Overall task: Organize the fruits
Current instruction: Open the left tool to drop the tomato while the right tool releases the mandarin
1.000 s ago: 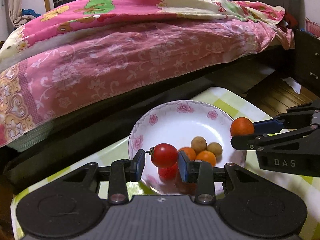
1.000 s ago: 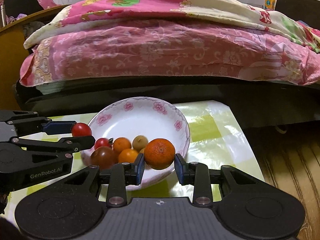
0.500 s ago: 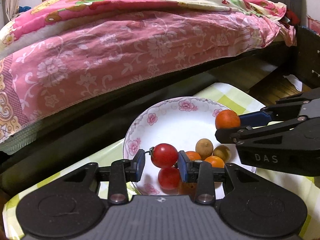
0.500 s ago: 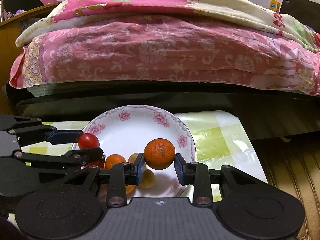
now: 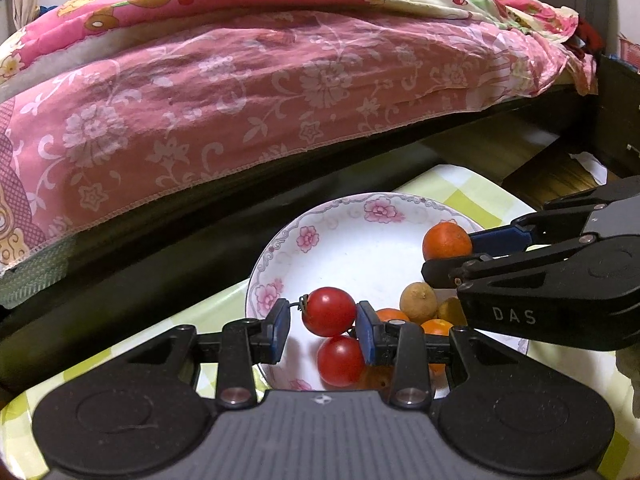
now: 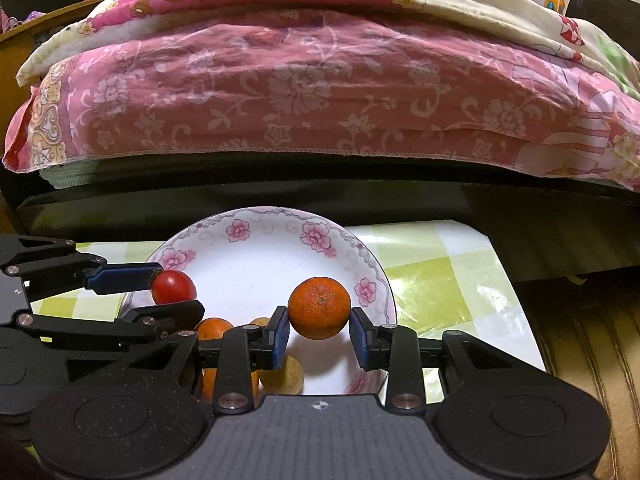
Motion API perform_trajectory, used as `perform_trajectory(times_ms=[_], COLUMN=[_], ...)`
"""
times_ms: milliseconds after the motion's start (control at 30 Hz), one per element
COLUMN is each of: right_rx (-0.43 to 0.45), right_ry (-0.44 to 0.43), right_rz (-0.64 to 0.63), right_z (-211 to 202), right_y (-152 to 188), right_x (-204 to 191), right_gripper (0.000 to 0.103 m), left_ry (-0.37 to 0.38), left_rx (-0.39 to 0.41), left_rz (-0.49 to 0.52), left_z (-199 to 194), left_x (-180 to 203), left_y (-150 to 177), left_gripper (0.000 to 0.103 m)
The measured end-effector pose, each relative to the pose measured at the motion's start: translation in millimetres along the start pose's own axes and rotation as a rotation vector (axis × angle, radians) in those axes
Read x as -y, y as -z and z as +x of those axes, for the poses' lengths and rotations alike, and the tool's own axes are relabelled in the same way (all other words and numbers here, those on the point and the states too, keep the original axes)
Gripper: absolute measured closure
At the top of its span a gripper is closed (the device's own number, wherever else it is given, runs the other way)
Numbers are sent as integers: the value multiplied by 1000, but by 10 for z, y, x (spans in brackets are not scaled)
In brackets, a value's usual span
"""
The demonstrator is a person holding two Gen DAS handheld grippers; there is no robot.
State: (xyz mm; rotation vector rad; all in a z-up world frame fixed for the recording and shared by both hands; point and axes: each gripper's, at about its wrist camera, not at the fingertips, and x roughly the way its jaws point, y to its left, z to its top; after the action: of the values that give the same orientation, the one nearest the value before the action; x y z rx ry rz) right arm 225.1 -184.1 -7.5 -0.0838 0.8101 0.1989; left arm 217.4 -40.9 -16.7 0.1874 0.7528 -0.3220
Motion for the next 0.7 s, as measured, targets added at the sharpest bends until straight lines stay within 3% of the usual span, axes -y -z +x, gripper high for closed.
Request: perform_trajectory(times_ms=[700], right_rx=[-4], right_ry=[14], right_rz=[6], right_z=[104], right_y=[-24], right_x=[23], right_gripper=[74], left_ry=[-11], left_rx=[-6], left_rz=[-13], left_z=[19], left_x=[2], left_y=[-23], left_gripper=[59])
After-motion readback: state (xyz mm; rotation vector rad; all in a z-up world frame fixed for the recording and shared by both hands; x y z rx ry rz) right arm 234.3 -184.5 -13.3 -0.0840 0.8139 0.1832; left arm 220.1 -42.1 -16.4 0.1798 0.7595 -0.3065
